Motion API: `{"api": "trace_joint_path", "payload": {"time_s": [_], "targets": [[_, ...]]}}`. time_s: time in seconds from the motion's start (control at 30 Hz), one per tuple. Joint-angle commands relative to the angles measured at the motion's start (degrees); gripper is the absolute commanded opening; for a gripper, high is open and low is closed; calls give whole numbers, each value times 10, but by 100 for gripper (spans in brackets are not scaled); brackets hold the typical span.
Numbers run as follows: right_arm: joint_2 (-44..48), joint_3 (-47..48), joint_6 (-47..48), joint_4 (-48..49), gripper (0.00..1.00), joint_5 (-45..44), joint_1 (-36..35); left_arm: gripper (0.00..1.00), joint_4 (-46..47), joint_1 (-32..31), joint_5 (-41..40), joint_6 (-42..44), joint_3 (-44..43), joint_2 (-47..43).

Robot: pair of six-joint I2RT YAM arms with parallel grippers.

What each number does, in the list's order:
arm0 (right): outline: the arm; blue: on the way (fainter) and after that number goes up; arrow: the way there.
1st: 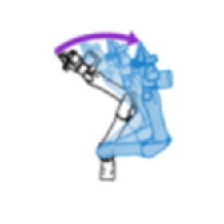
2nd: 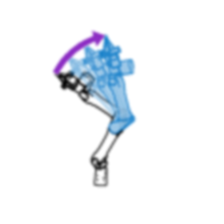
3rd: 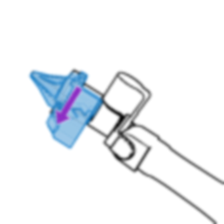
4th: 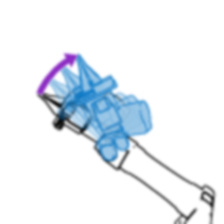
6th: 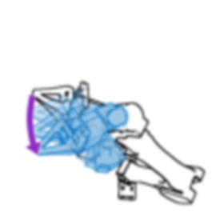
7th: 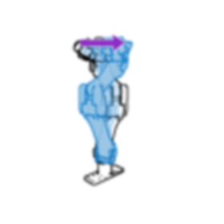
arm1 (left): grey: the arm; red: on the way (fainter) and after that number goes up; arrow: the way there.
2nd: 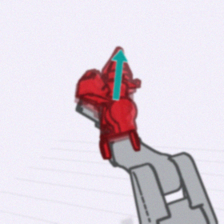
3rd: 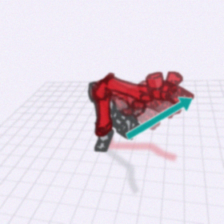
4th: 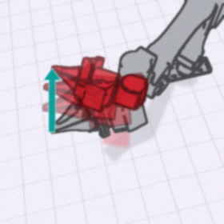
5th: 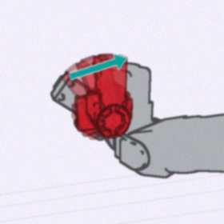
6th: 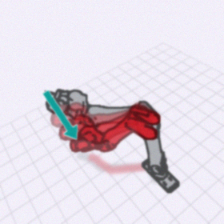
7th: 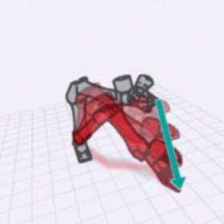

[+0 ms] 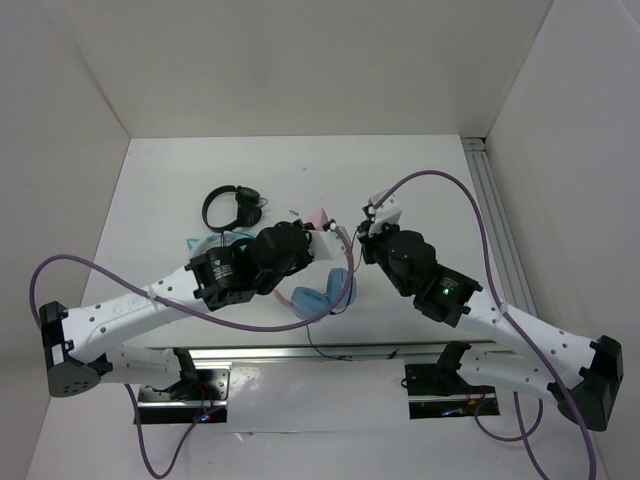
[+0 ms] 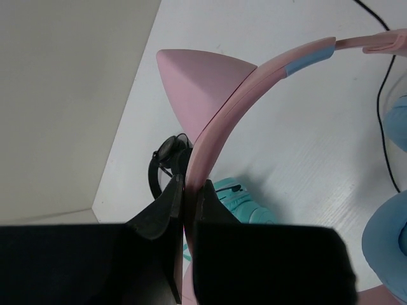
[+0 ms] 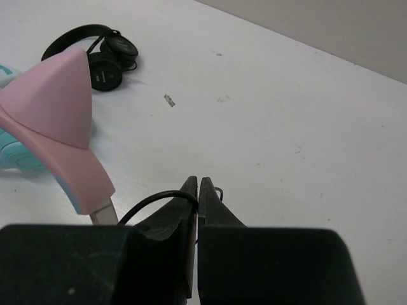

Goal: Wrap the headphones

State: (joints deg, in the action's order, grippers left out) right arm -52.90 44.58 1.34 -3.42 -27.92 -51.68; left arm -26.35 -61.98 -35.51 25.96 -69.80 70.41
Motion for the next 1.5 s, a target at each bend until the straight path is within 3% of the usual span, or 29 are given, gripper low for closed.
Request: {"api": "trace_joint_path", "payload": {"time_s": [0.0,0.3,0.47,0.6,0.7,0.83,1.17,1.47], "targets": [[4,10,9,35,0,-7,4,0,-11,-9,52,-39,-45,-6],[-34,5,21,35,0,148,42,0,-41,-9,141,-89,-104,9],[-41,5,26,39,0,247,87,0,-21,-9,132,-117,-106,-13],[-35,-6,21,74,0,430,171,0,48,-9,110,-144,-85,-54],[-55,-13,-12,139,1,653,236,0,80,-9,99,-174,-78,-66],[-118,-8,-65,232,5,781,275,0,114,-9,99,-204,-83,-71],[-263,-58,-248,566,11,851,275,0,236,-9,-15,-315,-48,-122],[-395,-96,-354,779,20,845,254,0,222,-9,-124,-354,-103,-95]]}}
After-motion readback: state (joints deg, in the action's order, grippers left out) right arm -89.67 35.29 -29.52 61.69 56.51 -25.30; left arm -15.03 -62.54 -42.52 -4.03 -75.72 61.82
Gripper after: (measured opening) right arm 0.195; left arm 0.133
